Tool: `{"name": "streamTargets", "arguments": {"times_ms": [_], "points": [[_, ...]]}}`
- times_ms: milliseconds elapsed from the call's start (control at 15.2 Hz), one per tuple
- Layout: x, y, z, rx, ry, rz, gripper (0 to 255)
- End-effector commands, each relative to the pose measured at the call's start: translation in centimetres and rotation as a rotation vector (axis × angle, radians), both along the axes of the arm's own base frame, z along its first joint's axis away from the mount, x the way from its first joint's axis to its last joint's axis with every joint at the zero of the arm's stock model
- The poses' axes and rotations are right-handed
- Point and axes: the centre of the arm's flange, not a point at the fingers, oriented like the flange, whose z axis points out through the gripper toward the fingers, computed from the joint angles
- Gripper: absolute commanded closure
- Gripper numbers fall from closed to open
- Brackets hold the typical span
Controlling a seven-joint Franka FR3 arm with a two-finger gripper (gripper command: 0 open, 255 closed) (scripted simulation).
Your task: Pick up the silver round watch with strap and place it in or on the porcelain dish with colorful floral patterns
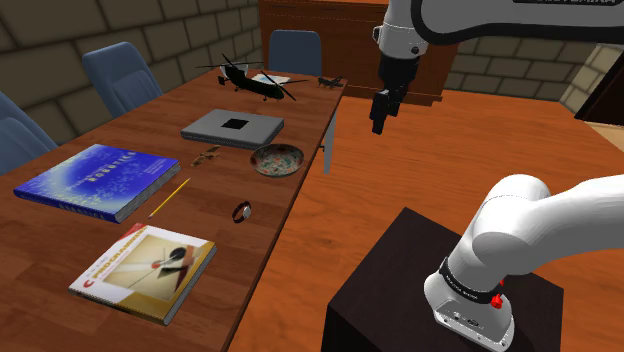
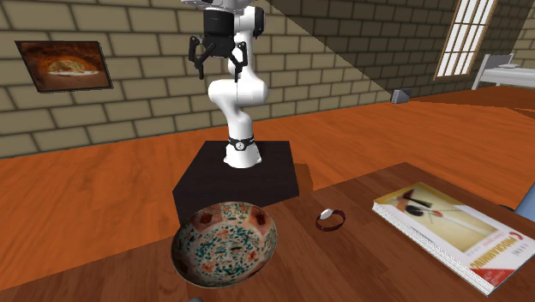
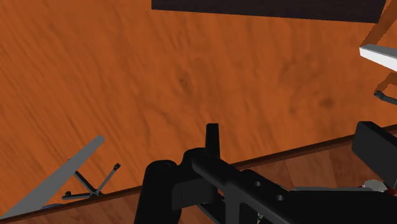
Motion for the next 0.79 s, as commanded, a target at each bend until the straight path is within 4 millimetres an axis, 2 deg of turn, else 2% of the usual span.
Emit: {"name": "streamTargets", "arguments": {"times_ms": [0, 726], "points": [[0.0, 0.0, 0.0, 0.000, 0.000, 0.000, 0], [7.7, 9.7, -7.4, 0.021, -0.009, -0.177, 0]]}}
